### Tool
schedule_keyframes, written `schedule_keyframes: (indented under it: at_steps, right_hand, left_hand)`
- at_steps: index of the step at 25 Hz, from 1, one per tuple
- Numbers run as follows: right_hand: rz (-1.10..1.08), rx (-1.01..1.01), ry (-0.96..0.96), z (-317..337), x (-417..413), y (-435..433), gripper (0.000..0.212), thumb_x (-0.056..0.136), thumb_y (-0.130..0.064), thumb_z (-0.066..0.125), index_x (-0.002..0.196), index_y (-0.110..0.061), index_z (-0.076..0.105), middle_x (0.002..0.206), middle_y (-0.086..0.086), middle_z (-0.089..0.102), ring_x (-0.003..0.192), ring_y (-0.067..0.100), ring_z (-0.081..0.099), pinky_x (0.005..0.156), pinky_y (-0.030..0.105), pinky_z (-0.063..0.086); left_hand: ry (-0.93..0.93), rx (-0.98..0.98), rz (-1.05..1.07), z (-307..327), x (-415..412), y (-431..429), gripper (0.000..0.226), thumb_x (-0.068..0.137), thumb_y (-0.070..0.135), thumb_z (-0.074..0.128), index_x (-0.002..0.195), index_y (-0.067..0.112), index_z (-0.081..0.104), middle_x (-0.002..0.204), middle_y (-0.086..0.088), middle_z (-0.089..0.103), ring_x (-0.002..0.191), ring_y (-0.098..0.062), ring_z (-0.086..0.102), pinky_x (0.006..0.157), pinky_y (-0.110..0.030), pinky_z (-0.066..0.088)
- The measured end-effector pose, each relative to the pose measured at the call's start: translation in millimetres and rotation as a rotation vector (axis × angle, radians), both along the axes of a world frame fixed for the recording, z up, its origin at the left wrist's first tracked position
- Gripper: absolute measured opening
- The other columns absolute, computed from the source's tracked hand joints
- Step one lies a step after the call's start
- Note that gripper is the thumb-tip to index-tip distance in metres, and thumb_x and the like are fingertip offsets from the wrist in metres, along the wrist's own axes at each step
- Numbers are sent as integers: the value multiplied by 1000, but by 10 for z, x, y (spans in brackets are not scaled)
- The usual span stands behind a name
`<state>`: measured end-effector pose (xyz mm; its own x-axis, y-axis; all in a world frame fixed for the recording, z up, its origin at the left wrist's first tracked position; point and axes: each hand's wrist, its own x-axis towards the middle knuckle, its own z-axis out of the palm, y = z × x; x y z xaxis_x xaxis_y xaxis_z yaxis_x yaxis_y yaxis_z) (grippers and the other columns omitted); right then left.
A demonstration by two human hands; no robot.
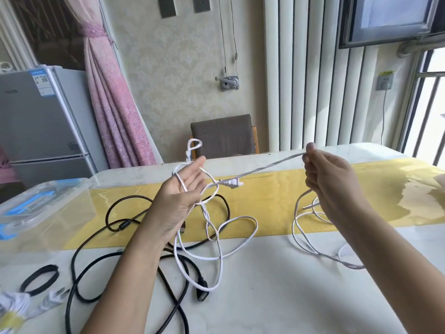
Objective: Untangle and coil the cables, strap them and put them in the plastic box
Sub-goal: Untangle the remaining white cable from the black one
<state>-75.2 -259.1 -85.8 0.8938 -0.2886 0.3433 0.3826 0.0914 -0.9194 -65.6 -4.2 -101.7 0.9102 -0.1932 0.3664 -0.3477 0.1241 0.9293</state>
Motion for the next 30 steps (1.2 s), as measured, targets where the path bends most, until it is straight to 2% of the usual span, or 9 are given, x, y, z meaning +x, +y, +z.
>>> schedule_keyframes:
  at_steps: [3, 5, 8, 10, 13, 16, 18, 26, 30]
  right_hand:
    - [-364, -686, 13, -115, 55, 9, 40, 98, -29, 47, 63, -12, 53, 47, -4, 40, 48, 17, 39, 50, 32, 28]
    - [-346, -1040, 155, -220, 97, -9, 30, 96, -24, 49, 73, -12, 65, 58, 0, 53, 65, 25, 54, 56, 34, 32]
    - [-179, -1294, 255, -338, 49, 145, 37, 89, -2, 44, 114, -20, 65, 112, 2, 63, 108, 25, 55, 78, 32, 42]
    - [-40, -1352, 109, -399, -16, 343, 47, 87, 1, 41, 124, -22, 58, 123, -2, 59, 115, 23, 50, 89, 31, 39]
    - [227, -1150, 109, -489, -174, 687, 25, 99, -25, 38, 104, -13, 59, 96, 7, 68, 93, 30, 61, 81, 36, 47]
    - [554, -651, 384, -483, -235, 783, 45, 97, -45, 42, 93, -3, 57, 71, -1, 66, 59, 20, 60, 56, 27, 47]
    - [659, -552, 426, -437, -223, 743, 51, 93, -50, 48, 91, -2, 65, 65, -2, 63, 48, 12, 45, 48, 20, 36]
    - [427, -311, 440, -435, -152, 768, 32, 92, -39, 50, 86, -15, 70, 82, -2, 74, 39, 9, 25, 46, 21, 26]
    - [291, -70, 351, -402, -144, 803, 33, 97, -23, 43, 75, -12, 65, 58, -4, 60, 34, 3, 29, 41, 15, 25]
  left_hand:
    - [-136, 188, 74, -29, -34, -121, 79, 58, -7, 45, 126, 31, 55, 148, 12, 33, 131, 11, 33, 94, -4, 35]
    - [-130, 235, 43, -67, -57, -178, 78, 57, -6, 43, 123, 33, 60, 149, 11, 32, 133, 13, 29, 87, -9, 38]
    - [-86, 284, -45, -117, -100, -244, 74, 58, -5, 43, 113, 37, 69, 148, 11, 40, 134, 4, 30, 87, -15, 37]
    - [-19, 194, -144, -132, -126, -298, 69, 59, -6, 41, 107, 32, 73, 142, 15, 48, 133, -1, 39, 97, -24, 34]
    - [135, -110, -275, -106, -153, -321, 65, 58, -10, 41, 98, 27, 77, 137, 12, 54, 130, -15, 49, 105, -45, 32]
    - [148, -326, -359, -71, -109, -300, 65, 53, -9, 44, 93, 31, 77, 142, 4, 51, 129, -26, 49, 102, -54, 35]
    - [141, -424, -424, -62, -92, -300, 61, 53, -5, 48, 93, 30, 77, 142, 1, 50, 130, -29, 47, 101, -52, 34]
    - [141, -490, -589, -90, -93, -440, 60, 51, 5, 64, 109, 21, 73, 146, -4, 44, 132, -28, 45, 111, -41, 29]
    - [210, -502, -482, -80, -154, -507, 58, 56, -13, 46, 101, 10, 75, 136, -8, 56, 125, -31, 52, 104, -41, 43]
